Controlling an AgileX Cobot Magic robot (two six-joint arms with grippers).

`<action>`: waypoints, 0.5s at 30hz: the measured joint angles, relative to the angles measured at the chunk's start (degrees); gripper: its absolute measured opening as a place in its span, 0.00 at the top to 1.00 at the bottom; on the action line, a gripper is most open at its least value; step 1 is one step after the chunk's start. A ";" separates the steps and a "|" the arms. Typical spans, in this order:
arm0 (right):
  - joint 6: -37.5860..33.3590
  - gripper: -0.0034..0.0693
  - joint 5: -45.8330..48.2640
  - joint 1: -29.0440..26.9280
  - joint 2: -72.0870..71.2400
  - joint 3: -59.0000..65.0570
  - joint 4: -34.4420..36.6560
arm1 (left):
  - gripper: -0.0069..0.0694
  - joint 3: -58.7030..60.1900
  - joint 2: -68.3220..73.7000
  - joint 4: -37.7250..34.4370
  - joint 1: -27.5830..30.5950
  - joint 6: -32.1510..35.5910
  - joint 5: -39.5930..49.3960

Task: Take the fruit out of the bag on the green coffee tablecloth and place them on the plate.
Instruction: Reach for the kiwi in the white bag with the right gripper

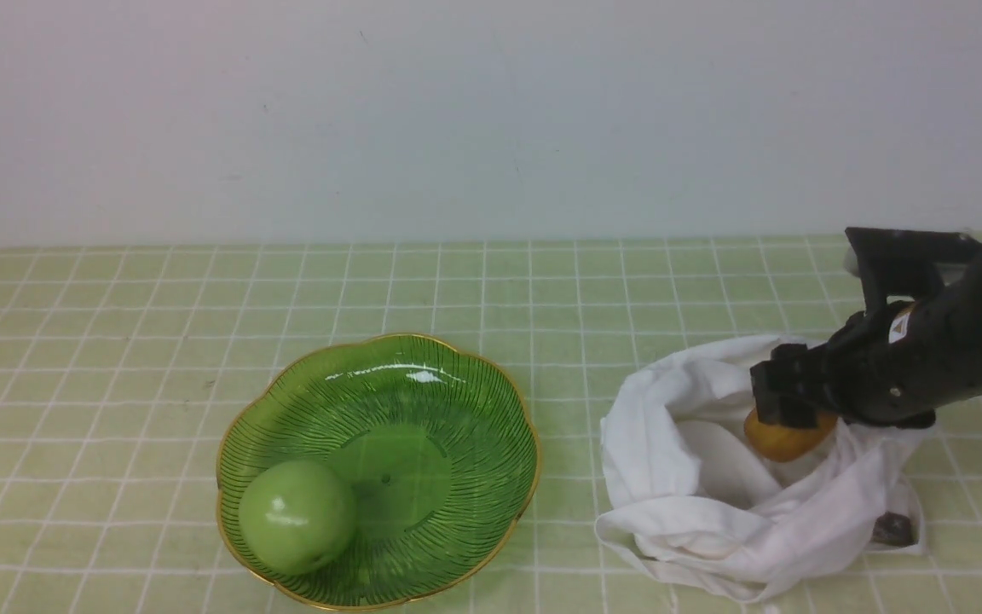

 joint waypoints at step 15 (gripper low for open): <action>-4.68 0.08 6.12 6.86 1.17 -4.92 -0.76 | 0.92 0.00 0.00 0.00 0.00 0.00 0.00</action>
